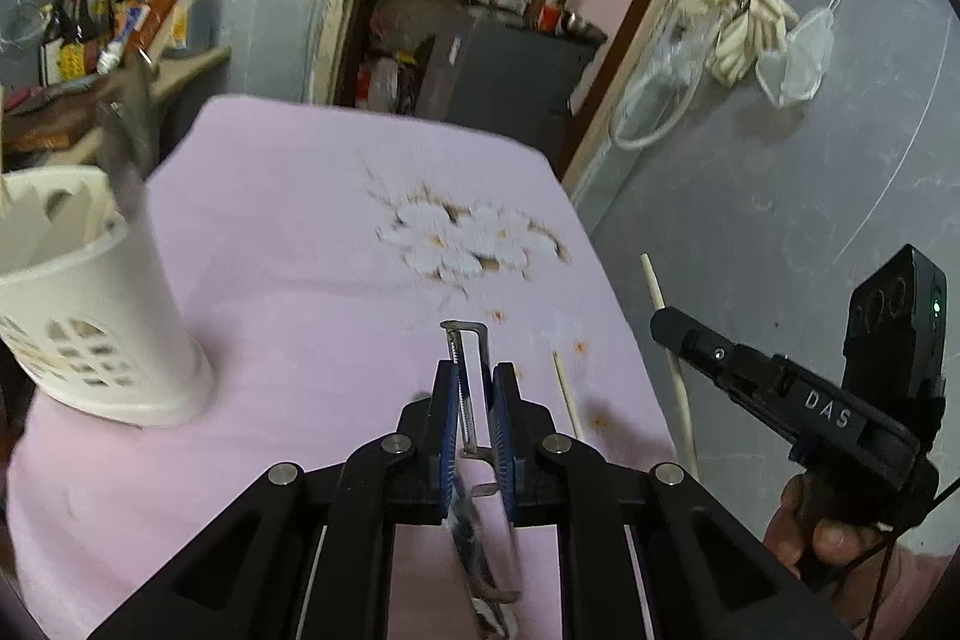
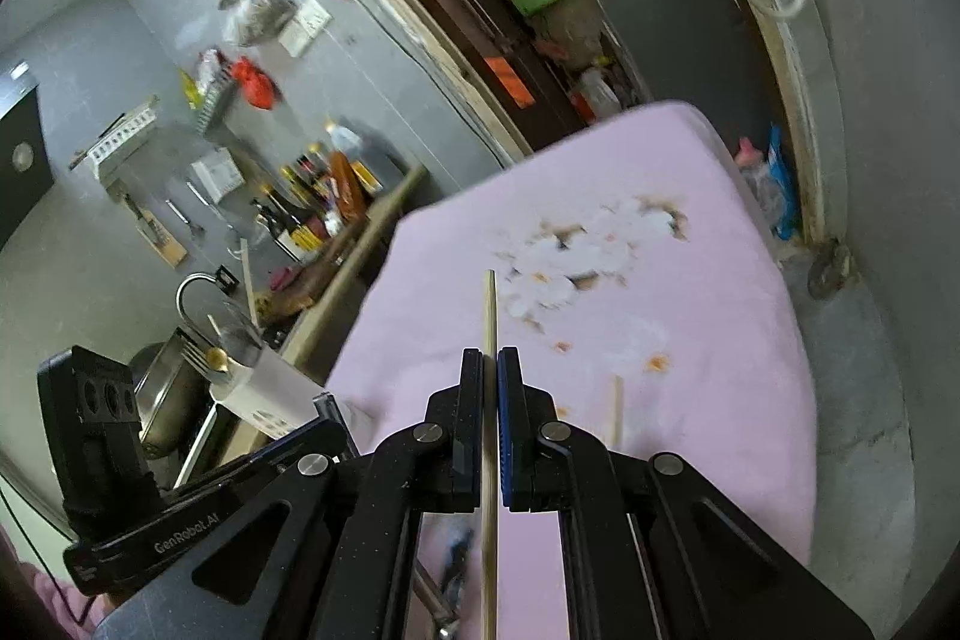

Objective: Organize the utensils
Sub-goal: 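Grasp the silver peeler with the left tool while the right tool grasps a chopstick, then carry the peeler and chopstick with both tools over the white caddy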

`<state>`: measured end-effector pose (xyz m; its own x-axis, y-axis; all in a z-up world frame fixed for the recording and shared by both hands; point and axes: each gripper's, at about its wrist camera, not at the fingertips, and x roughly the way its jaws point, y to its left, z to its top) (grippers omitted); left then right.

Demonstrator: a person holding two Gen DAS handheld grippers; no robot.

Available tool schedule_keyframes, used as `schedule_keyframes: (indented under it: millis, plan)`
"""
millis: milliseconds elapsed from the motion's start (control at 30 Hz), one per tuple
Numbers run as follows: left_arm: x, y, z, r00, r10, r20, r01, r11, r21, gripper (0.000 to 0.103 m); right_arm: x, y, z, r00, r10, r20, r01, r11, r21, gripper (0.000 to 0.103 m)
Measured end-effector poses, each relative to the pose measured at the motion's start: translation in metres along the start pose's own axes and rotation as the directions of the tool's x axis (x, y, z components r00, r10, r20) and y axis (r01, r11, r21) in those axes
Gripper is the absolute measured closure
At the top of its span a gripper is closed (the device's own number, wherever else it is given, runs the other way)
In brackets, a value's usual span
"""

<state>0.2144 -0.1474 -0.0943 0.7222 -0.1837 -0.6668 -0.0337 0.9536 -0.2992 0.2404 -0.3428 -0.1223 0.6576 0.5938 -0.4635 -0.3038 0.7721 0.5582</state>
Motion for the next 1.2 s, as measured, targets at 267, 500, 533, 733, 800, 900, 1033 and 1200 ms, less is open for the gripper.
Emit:
schedule_keyframes:
  millis: [267, 500, 533, 733, 800, 900, 1033, 1200]
  plan:
    - [-0.047, 0.030, 0.028, 0.993, -0.004, 0.116, 0.003, 1.000, 0.013, 0.092, -0.008, 0.057, 0.020, 0.993, 0.008, 0.117, 0.003, 0.996, -0.087, 0.099]
    - [-0.095, 0.068, 0.061, 0.982, -0.013, 0.189, 0.009, 1.000, 0.020, 0.092, 0.000, 0.119, 0.036, 0.973, 0.068, 0.221, -0.043, 0.992, -0.118, 0.099]
    - [-0.101, 0.074, 0.066, 0.980, -0.011, 0.200, 0.006, 1.000, 0.024, 0.092, 0.003, 0.129, 0.038, 0.969, 0.078, 0.233, -0.050, 0.991, -0.124, 0.099]
    - [-0.138, 0.119, 0.093, 0.970, -0.003, 0.245, 0.000, 1.000, 0.012, 0.092, 0.031, 0.182, 0.046, 0.944, 0.131, 0.303, -0.092, 0.986, -0.140, 0.099]
    - [-0.148, 0.135, 0.101, 0.966, 0.005, 0.258, -0.006, 1.000, 0.003, 0.092, 0.042, 0.199, 0.048, 0.934, 0.151, 0.324, -0.108, 0.983, -0.147, 0.099]
    - [-0.161, 0.158, 0.111, 0.958, 0.023, 0.285, -0.021, 1.000, -0.011, 0.092, 0.054, 0.221, 0.050, 0.918, 0.180, 0.353, -0.130, 0.978, -0.161, 0.099]
    - [-0.174, 0.185, 0.122, 0.947, 0.061, 0.317, -0.053, 0.998, -0.033, 0.092, 0.076, 0.242, 0.054, 0.906, 0.197, 0.374, -0.144, 0.976, -0.166, 0.099]
    - [-0.178, 0.211, 0.131, 0.930, 0.126, 0.346, -0.119, 0.992, -0.040, 0.092, 0.103, 0.250, 0.052, 0.902, 0.177, 0.395, -0.129, 0.981, -0.145, 0.099]
